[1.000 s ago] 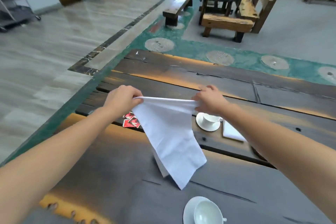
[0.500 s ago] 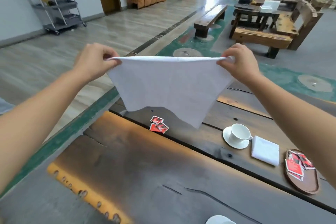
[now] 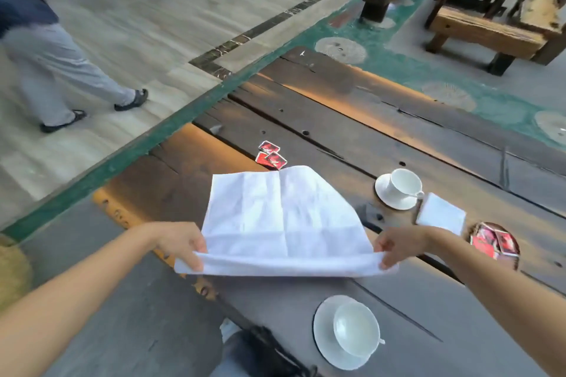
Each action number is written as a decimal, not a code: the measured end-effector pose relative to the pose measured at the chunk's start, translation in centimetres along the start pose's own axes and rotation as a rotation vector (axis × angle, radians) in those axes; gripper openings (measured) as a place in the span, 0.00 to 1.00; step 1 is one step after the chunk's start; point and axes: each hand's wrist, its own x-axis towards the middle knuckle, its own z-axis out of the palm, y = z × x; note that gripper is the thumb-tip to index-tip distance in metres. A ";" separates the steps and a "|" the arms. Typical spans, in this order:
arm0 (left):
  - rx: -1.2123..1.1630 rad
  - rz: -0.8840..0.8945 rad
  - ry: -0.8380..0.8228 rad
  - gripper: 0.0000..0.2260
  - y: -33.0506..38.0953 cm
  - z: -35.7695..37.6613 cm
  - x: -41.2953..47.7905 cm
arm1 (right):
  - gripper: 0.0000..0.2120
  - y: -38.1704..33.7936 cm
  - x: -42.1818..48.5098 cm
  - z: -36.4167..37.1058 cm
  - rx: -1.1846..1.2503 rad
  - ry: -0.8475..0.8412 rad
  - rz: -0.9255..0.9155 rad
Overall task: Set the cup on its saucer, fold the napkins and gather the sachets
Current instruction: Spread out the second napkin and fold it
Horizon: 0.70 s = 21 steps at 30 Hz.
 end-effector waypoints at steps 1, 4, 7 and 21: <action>0.001 -0.024 -0.067 0.11 -0.2 1.7 0.4 | 0.12 0.5 0.2 1.4 0.028 -0.056 0.012; -0.065 -0.070 -0.206 0.08 -1.1 5.2 1.2 | 0.12 1.6 0.6 3.9 0.151 -0.136 0.075; -0.202 -0.086 -0.120 0.08 -2.1 5.1 1.7 | 0.13 1.9 1.4 3.3 0.231 -0.042 0.074; -0.278 -0.257 -0.066 0.10 -9.0 2.9 9.4 | 0.03 -6.5 16.8 -4.0 0.601 0.755 0.094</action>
